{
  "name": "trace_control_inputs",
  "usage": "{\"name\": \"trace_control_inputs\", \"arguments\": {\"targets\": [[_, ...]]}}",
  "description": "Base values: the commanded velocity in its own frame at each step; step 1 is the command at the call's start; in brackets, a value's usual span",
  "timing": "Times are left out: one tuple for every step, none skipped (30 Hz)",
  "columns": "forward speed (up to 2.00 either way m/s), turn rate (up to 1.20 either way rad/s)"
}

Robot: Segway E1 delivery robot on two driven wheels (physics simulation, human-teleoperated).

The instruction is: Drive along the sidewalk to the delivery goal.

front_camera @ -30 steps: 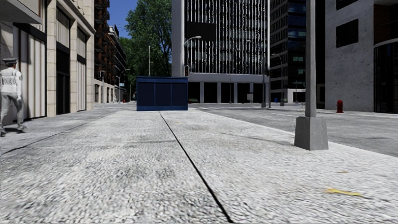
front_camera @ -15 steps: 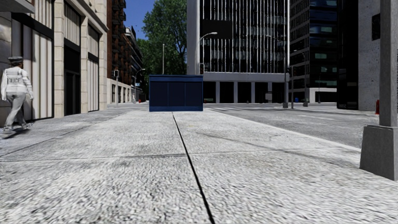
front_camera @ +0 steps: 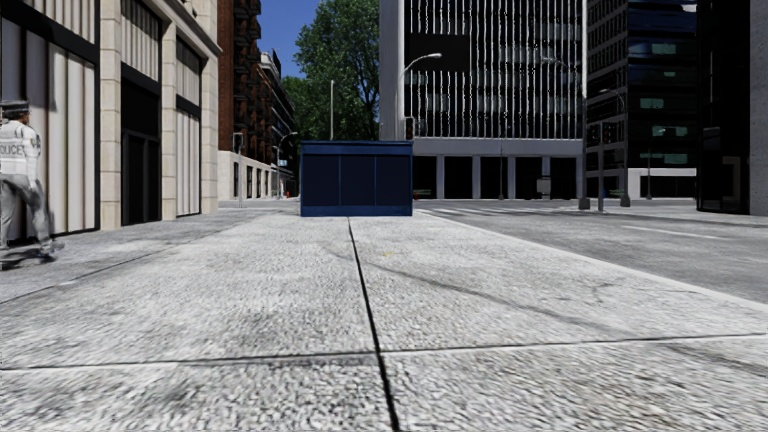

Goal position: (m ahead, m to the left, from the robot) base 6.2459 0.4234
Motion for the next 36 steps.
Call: {"name": "trace_control_inputs", "arguments": {"targets": [[1.99, 0.0], [1.99, 0.0], [1.99, 0.0], [1.99, 0.0], [1.99, 0.0], [2.0, 0.0], [2.0, 0.0], [2.0, 0.01], [2.0, 0.18], [2.0, 0.62], [2.0, 1.09], [2.0, 1.15], [2.0, 1.16], [2.0, 0.75], [2.0, 0.3], [2.0, 0.17], [2.0, 0.11], [2.0, 0.11], [2.0, 0.05], [2.0, 0.02], [2.0, 0.0], [2.0, 0.0], [2.0, 0.0], [2.0, 0.0], [2.0, 0.0], [2.0, 0.0], [2.0, 0.0], [2.0, 0.0], [2.0, 0.0], [2.0, 0.0], [2.0, 0.0], [2.0, 0.0], [2.0, 0.0], [2.0, 0.0], [2.0, 0.0], [2.0, 0.0]]}}
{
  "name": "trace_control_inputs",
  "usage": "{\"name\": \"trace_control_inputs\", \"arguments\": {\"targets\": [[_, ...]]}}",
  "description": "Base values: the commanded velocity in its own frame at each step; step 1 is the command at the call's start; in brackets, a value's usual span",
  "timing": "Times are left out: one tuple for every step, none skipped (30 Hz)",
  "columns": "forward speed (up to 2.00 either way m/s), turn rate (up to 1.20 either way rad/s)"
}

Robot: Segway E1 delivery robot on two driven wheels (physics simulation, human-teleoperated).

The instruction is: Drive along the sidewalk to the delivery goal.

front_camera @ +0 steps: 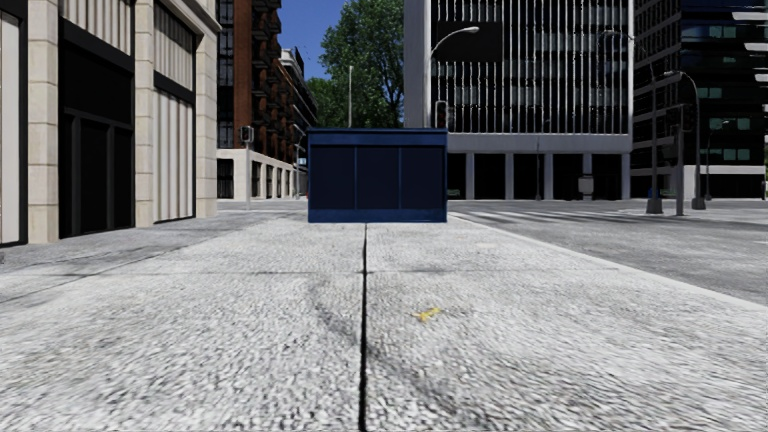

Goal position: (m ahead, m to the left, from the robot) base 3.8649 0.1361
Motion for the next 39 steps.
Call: {"name": "trace_control_inputs", "arguments": {"targets": [[2.0, 0.0], [2.0, 0.0], [2.0, 0.0], [2.0, 0.0], [2.0, 0.0], [2.0, 0.0], [2.0, 0.0], [2.0, 0.0], [2.0, 0.0], [2.0, 0.0], [2.0, 0.0], [2.0, 0.0], [2.0, 0.0], [2.0, 0.0], [1.99, 0.0], [1.99, 0.0], [1.99, 0.0], [1.99, 0.0], [1.99, 0.0], [1.99, 0.0], [1.99, 0.0], [1.99, 0.0], [1.99, 0.0], [1.99, 0.0], [1.99, 0.0], [1.99, 0.0], [1.99, 0.0], [1.99, 0.0], [1.99, 0.0], [1.99, 0.0], [1.99, 0.0], [1.99, 0.0], [1.99, 0.0], [1.99, 0.0], [1.99, 0.0], [1.99, 0.0], [1.99, 0.0], [1.99, 0.0], [1.99, 0.0]]}}
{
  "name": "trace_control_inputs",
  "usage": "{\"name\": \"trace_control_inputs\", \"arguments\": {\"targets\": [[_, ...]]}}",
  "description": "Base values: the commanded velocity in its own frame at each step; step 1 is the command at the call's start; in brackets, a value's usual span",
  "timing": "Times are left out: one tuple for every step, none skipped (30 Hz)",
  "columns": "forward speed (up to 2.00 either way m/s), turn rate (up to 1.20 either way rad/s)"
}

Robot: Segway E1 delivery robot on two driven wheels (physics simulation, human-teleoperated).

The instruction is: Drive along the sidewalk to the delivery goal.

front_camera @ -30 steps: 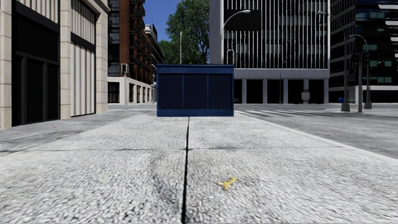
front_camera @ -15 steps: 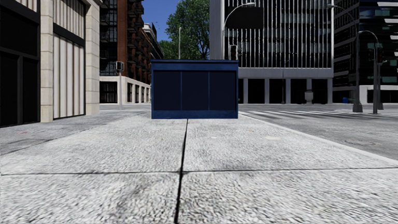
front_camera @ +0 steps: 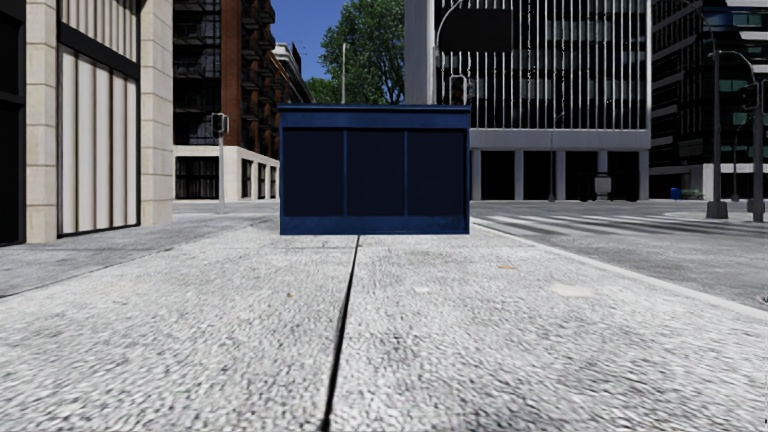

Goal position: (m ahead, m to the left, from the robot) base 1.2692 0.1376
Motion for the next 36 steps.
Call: {"name": "trace_control_inputs", "arguments": {"targets": [[1.99, 0.0], [1.99, 0.0], [1.99, 0.0], [1.99, 0.0], [1.99, 0.0], [1.99, 0.0], [1.99, 0.0], [1.99, 0.0], [1.98, 0.0], [1.98, 0.0], [1.98, 0.0], [1.98, 0.0], [1.98, 0.0], [1.97, 0.0], [1.97, 0.0], [1.96, 0.0], [1.9, 0.0], [1.85, 0.0], [1.78, 0.0], [1.67, 0.0], [1.54, 0.0], [1.54, 0.0], [1.36, 0.0], [1.14, 0.0], [0.86, 0.0], [0.06, 0.0], [0.0, 0.0], [0.0, 0.0], [0.0, 0.0], [0.0, 0.0], [0.0, 0.0], [0.0, 0.0], [0.0, 0.0], [0.0, 0.0], [0.0, 0.0], [0.0, 0.0]]}}
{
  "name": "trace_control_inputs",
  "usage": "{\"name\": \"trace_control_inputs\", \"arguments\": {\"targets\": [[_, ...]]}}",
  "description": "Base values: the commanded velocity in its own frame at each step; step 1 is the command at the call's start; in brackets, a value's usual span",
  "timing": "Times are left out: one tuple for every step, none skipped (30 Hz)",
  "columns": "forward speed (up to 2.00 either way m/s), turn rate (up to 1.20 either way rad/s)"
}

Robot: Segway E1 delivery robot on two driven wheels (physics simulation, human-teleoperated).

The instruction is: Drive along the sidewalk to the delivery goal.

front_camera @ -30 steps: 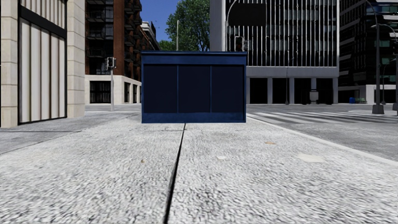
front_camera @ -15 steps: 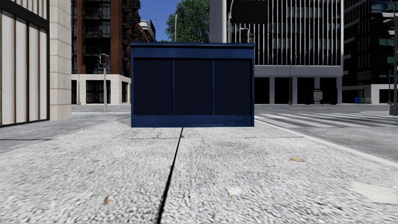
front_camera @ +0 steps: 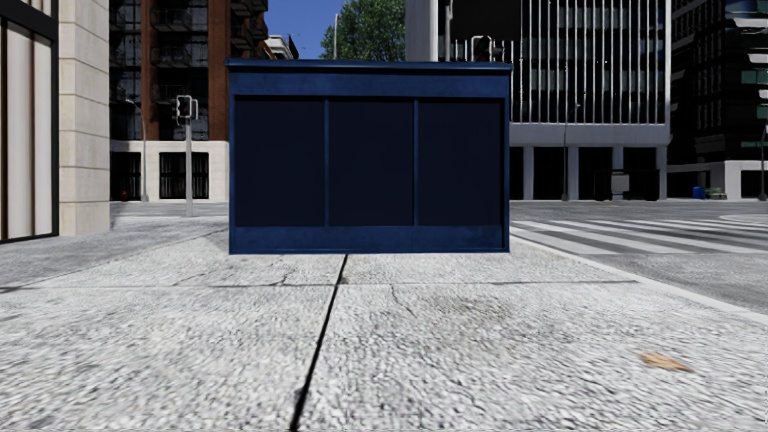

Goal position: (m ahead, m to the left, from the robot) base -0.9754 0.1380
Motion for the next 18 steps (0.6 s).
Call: {"name": "trace_control_inputs", "arguments": {"targets": [[0.0, 0.0], [0.0, 0.0], [0.0, 0.0], [0.0, 0.0], [0.0, 0.0], [0.0, 0.0], [0.0, 0.0], [0.0, 0.0], [0.0, 0.0], [0.0, 0.0], [0.0, 0.0], [0.0, 0.0], [0.0, 0.0], [0.0, 0.0], [0.0, 0.0], [0.0, 0.0], [0.0, 0.0], [0.0, 0.0]]}}
